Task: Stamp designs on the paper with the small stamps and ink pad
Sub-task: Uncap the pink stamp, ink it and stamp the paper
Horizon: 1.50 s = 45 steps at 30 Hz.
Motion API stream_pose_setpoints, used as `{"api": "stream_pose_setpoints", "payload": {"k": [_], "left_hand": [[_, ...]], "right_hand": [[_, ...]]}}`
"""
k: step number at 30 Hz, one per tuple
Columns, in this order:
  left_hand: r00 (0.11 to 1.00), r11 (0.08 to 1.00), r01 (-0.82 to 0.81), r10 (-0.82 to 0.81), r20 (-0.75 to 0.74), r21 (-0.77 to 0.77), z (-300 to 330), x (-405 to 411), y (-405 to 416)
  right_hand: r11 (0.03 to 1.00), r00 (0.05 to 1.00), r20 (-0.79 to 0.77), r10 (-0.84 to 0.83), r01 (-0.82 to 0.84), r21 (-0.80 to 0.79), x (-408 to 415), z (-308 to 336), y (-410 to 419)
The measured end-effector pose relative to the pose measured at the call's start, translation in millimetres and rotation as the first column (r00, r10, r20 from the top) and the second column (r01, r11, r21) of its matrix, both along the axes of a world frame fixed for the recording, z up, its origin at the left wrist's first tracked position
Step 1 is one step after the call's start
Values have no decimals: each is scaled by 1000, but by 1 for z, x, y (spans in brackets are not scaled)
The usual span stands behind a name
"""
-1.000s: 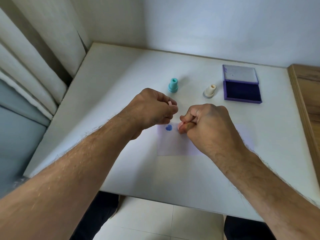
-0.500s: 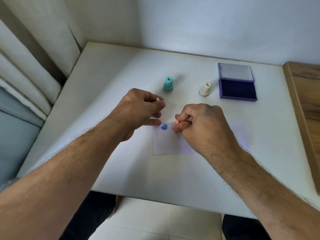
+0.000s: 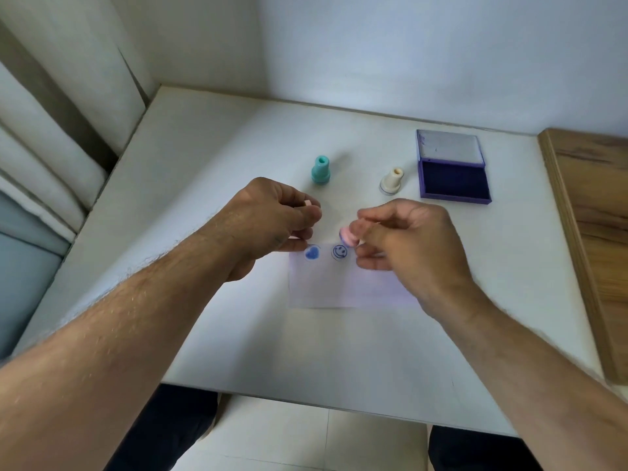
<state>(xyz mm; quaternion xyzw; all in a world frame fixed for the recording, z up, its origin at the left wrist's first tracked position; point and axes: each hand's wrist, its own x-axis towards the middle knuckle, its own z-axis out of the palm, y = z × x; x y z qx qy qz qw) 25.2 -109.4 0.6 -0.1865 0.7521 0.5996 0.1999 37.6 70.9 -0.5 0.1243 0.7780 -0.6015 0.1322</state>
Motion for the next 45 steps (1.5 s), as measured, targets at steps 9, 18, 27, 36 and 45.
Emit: {"api": "stream_pose_setpoints", "payload": {"k": [9, 18, 27, 36, 45], "left_hand": [[998, 998, 53, -51, -46, 39, -2, 0, 6], [992, 987, 27, -7, -126, 156, 1, -3, 15], [989, 984, 11, 15, -144, 177, 3, -8, 25], [986, 984, 30, -1, -169, 173, 2, -9, 27], [980, 994, 62, -43, -195, 93, 0, -7, 27]], "right_hand": [[804, 944, 215, -250, 326, -497, -15, 2, 11], [675, 933, 304, -190, 349, -650, -16, -6, 14], [697, 961, 238, -142, 267, -665, -17, -11, 14], [741, 969, 210, -128, 234, -629, -17, -17, 14], [770, 978, 176, -113, 198, -607, -16, -19, 14]]}}
